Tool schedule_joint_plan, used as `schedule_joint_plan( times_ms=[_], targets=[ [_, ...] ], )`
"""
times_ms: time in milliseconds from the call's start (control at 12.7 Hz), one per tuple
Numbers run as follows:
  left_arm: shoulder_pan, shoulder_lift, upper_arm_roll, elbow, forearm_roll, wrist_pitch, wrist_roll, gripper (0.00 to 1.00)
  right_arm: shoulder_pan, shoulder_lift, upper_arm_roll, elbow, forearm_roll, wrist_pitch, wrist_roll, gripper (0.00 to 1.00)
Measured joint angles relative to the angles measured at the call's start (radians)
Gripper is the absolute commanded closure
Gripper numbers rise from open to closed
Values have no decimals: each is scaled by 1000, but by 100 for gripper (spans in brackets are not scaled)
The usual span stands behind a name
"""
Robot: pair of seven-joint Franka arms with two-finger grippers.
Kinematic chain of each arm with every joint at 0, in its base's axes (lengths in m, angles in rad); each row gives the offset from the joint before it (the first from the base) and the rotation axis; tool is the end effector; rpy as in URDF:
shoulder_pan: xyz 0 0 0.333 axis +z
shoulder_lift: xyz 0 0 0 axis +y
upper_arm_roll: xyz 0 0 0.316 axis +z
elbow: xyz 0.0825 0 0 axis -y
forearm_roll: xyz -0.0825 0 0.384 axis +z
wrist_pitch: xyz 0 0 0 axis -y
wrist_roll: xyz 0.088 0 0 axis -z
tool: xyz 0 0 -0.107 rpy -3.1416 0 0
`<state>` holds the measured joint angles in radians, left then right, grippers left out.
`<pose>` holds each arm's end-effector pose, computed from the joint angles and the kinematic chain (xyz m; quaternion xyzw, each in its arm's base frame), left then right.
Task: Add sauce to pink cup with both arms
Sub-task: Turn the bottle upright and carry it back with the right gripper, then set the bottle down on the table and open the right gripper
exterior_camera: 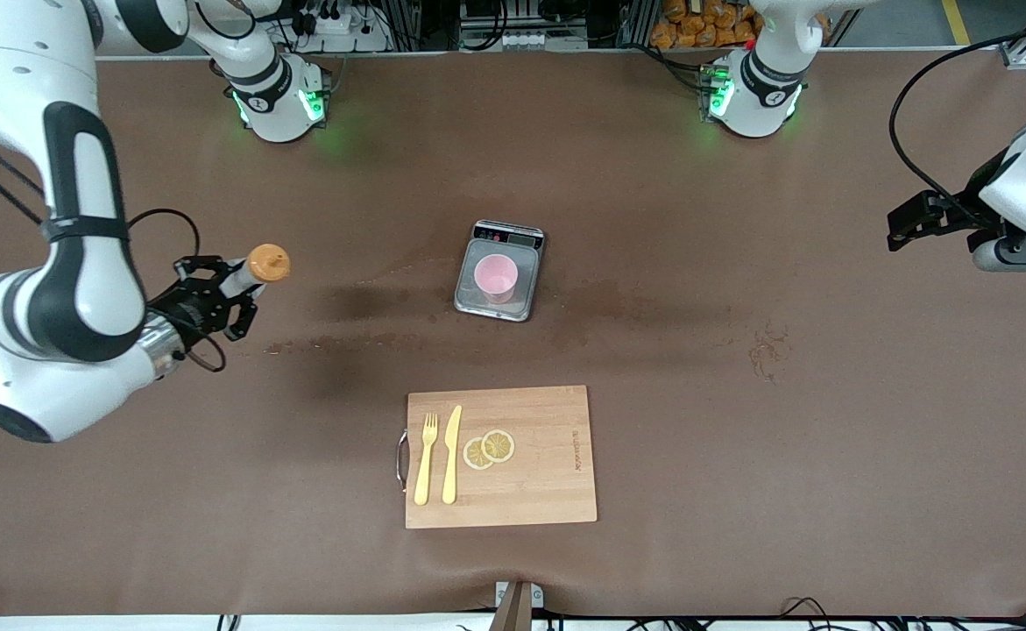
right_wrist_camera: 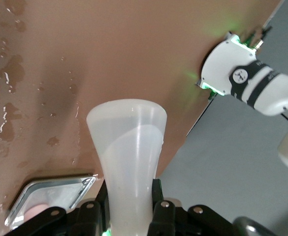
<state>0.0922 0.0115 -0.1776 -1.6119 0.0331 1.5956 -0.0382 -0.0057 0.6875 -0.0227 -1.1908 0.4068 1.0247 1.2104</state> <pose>0.5572 -0.0437 0.6010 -0.9995 0.0242 0.0128 0.0163 0.6369 0.0399 0.3606 0.7406 -0.4993 -0.4448 0.0659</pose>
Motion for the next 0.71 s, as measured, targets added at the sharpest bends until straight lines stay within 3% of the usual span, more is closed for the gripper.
schedule_joint_plan(
  times_ms=[394,710],
  targets=[
    [-1,8,-7,0,0,0,0,0,-201,69,-2,-34,8,39,-421,100],
    [-1,8,-11,0,0,0,0,0,-274,156,-1,-37,33,72,-553,100]
  ],
)
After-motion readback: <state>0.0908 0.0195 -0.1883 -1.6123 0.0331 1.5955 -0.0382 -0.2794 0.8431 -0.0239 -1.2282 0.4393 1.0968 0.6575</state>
